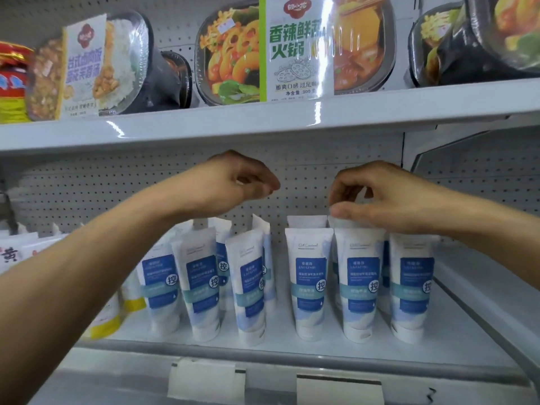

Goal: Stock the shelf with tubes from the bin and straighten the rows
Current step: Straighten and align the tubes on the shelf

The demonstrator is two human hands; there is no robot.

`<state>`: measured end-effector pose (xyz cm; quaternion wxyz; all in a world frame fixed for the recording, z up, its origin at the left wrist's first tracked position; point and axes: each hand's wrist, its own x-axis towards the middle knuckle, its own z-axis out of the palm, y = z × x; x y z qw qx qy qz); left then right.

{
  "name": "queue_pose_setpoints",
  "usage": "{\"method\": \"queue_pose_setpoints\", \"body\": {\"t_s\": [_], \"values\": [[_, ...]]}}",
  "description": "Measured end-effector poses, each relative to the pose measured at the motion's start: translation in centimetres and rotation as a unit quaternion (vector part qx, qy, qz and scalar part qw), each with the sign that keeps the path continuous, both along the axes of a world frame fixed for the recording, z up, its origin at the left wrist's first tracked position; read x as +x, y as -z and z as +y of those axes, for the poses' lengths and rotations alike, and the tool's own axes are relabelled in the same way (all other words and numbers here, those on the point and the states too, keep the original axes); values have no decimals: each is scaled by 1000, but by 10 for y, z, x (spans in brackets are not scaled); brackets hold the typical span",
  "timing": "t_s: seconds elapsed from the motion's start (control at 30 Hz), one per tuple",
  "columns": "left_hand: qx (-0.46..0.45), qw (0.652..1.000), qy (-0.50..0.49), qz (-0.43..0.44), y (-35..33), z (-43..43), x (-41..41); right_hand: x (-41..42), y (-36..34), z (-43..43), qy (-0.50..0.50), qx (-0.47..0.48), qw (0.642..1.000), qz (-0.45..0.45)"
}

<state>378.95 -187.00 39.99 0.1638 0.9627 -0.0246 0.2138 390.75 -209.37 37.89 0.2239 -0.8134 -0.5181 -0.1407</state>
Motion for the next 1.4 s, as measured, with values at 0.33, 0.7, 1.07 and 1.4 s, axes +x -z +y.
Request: {"method": "queue_pose_setpoints", "body": {"t_s": [0.33, 0.7, 1.07, 1.4], "values": [[158, 966, 64, 194, 0, 46, 45, 21, -15, 53, 49, -161, 984, 54], [85, 965, 154, 193, 19, 48, 82, 23, -5, 84, 49, -220, 970, 88], [60, 974, 130, 178, 24, 52, 78, 25, 1, 82, 46, -199, 975, 84], [22, 970, 132, 201, 22, 49, 76, 26, 2, 81, 37, -192, 975, 106]]}}
